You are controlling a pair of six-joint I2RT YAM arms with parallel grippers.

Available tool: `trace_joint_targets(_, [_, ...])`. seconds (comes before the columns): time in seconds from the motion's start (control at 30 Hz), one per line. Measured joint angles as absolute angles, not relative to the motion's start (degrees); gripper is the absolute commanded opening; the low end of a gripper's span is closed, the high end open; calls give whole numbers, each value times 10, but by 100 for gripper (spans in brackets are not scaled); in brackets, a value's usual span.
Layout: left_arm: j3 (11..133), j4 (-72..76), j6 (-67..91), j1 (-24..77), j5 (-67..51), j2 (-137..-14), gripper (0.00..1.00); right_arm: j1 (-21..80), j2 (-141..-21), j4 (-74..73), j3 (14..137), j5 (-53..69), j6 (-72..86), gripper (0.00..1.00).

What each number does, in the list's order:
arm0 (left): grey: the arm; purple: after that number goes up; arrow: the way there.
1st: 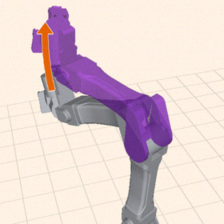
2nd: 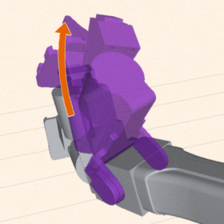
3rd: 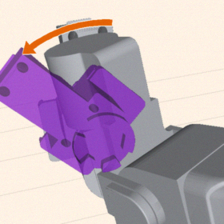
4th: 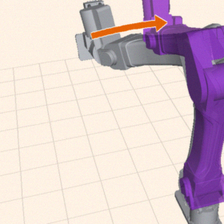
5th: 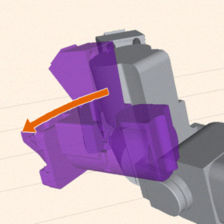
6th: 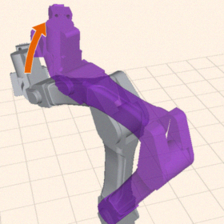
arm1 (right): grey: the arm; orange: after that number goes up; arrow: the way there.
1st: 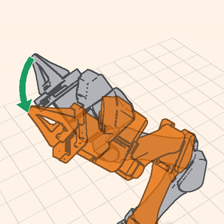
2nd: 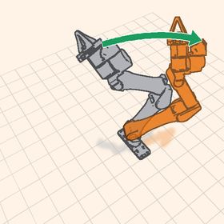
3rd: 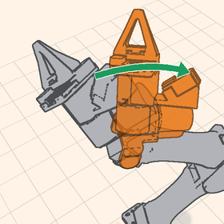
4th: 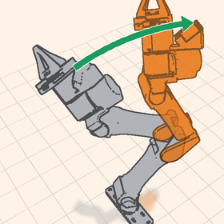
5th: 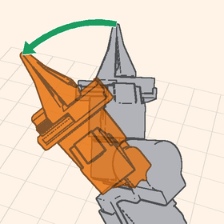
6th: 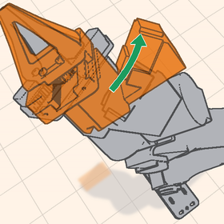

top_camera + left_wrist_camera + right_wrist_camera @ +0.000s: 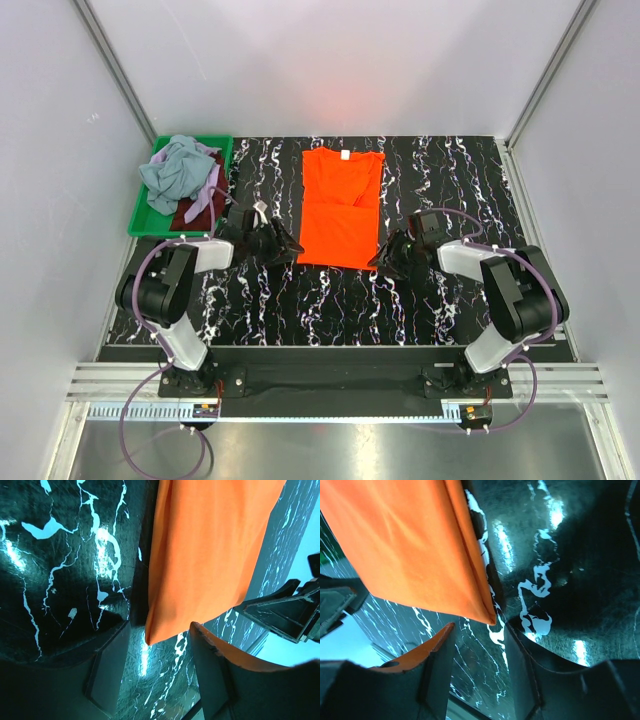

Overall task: Fold and stack the t-shirts
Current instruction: Fold the tshirt

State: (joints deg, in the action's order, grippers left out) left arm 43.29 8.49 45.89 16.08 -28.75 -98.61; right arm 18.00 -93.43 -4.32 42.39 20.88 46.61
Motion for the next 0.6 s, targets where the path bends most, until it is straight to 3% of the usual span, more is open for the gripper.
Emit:
trace_joint_targets(0.33, [410, 118, 485, 161, -278, -987, 39, 180, -927, 13, 390, 196, 535, 47])
trace_joint_targets(0.6, [408, 132, 492, 162, -279, -1004, 15, 180, -937, 48, 383, 192, 557, 40])
